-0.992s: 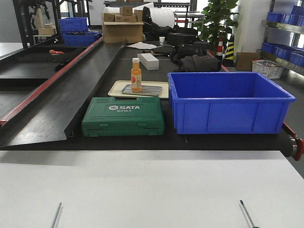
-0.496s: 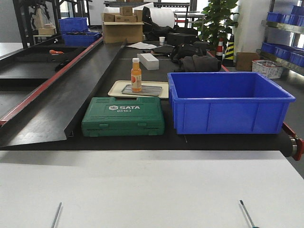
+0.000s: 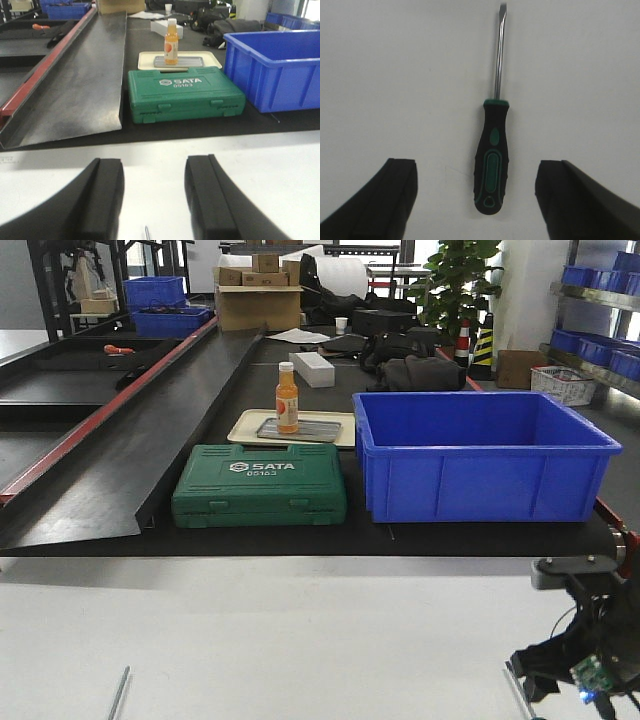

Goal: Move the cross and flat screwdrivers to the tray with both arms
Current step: 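Lower the right gripper onto the nearer screwdriver's handle and close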

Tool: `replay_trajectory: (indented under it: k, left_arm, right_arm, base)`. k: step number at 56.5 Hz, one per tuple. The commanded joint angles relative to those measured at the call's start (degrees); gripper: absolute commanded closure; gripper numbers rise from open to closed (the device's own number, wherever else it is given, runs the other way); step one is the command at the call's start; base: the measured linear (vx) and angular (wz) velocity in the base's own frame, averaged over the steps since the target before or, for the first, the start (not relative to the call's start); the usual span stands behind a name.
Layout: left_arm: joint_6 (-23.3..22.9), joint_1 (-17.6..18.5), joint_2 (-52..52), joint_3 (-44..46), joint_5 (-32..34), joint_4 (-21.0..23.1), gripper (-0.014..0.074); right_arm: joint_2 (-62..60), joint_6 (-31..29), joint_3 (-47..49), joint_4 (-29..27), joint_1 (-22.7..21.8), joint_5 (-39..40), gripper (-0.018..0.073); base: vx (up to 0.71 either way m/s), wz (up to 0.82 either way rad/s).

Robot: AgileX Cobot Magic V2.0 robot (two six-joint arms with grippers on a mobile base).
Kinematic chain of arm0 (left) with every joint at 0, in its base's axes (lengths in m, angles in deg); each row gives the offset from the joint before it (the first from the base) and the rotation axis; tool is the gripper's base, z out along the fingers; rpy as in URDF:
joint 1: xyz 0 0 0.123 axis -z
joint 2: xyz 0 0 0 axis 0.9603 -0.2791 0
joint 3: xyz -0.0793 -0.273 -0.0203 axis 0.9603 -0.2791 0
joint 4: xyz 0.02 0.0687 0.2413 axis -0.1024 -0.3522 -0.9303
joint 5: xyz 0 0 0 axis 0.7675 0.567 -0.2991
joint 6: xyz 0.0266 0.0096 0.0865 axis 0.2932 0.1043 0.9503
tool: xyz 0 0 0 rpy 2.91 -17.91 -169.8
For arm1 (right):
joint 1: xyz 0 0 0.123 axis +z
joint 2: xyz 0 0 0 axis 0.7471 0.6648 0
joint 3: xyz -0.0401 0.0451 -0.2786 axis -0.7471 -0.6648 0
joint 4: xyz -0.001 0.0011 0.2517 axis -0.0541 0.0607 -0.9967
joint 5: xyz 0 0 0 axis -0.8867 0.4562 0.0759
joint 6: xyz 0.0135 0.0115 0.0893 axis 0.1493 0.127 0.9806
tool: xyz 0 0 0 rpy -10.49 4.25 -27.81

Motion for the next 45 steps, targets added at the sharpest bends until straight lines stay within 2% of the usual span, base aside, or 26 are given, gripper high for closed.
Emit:
replay_trajectory:
  k: [1,12,27,36,45]
  left_arm:
    - [-0.08,-0.02,0.47,2.13,2.56,0.15,0.017]
    - [-0.08,-0.02,0.47,2.13,0.2,0.15,0.017]
    - [-0.14,-0.02,0.47,2.13,-0.22,0.15,0.017]
    - [-0.14,-0.02,0.47,2.13,-0.22,0.15,0.017]
    - [-0.14,-0.02,0.47,2.13,-0.22,0.15,0.017]
  right_arm:
    - [1.38,-0.34,1.88,-0.09,-0.26,0.91,0.0016]
    - [7.59,-0.34,1.88,0.75,-0.26,1.92,0.0016]
    - [13.38,1.72,1.92,5.02,-0.26,2.8,0.0031]
    - [16.27,1.85,4.07,4.42,-0.26,2.92,0.0033]
    - [18.77,1.85,7.61,1.94,-0.26,-0.32,0.0051]
  base:
    - [0.0,0.0]
    - [0.0,0.0]
    - [0.0,0.0]
    - [0.0,0.0]
    - [0.0,0.0]
